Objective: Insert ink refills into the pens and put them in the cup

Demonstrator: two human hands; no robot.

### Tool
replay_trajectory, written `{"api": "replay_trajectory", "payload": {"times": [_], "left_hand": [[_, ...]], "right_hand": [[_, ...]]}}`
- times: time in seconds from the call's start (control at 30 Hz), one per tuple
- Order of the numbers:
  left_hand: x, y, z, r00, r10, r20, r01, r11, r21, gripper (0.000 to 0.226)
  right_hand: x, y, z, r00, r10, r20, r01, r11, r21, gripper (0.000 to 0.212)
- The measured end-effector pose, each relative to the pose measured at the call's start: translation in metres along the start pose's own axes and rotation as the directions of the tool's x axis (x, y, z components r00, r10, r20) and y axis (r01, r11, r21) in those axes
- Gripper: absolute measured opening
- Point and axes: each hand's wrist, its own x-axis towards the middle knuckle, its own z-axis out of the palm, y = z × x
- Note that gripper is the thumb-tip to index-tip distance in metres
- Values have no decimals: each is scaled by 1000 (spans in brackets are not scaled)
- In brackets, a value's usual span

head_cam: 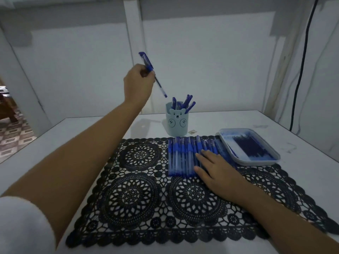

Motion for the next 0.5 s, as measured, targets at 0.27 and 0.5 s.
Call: {"api": "replay_trajectory", "payload": {"times": [0.27,0.5], "left_hand": [[1,-23,53,945,-100,310,0,952,307,15],[-7,-33,52,855,-277,439,168,948,271,11]], "right_hand": [[0,2,1,1000,4,22,-4,1000,15,57],[1,2,1,1000,-5,13,5,1000,9,57]]}}
